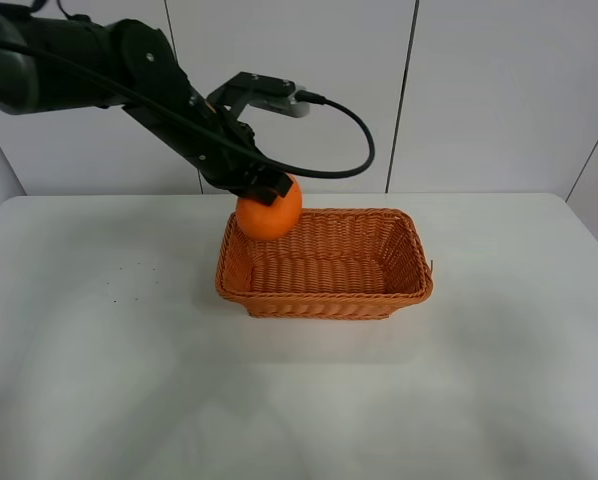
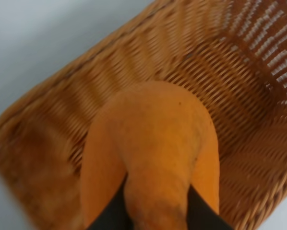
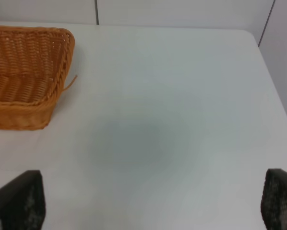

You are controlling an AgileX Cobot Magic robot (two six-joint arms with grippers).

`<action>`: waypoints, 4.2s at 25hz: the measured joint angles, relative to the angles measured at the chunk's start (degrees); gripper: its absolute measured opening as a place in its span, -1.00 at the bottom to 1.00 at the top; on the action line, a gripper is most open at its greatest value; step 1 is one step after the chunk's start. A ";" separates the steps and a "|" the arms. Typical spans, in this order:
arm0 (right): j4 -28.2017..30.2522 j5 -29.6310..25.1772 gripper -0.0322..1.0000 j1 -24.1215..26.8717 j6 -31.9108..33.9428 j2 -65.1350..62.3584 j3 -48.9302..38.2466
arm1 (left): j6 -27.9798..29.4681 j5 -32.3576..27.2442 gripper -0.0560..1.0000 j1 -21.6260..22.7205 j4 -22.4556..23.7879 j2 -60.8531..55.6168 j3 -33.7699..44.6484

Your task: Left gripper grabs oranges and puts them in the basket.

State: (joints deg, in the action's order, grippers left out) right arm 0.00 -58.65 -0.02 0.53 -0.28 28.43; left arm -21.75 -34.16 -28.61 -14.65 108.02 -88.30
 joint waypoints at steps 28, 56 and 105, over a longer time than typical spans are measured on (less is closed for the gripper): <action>0.00 0.00 0.41 0.00 0.00 0.00 0.00 | 0.41 1.20 -0.53 -3.53 -2.19 20.19 -11.45; 0.00 0.00 0.41 0.00 0.00 0.00 0.00 | 0.83 -0.05 0.67 -3.53 -2.66 20.13 -11.64; 0.00 0.00 0.41 0.00 0.00 0.00 0.00 | 12.05 -16.50 0.67 18.72 18.45 -6.75 -11.64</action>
State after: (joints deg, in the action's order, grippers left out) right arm 0.00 -58.65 -0.02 0.53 -0.28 28.43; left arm -9.70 -50.65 -9.89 3.79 101.27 -99.93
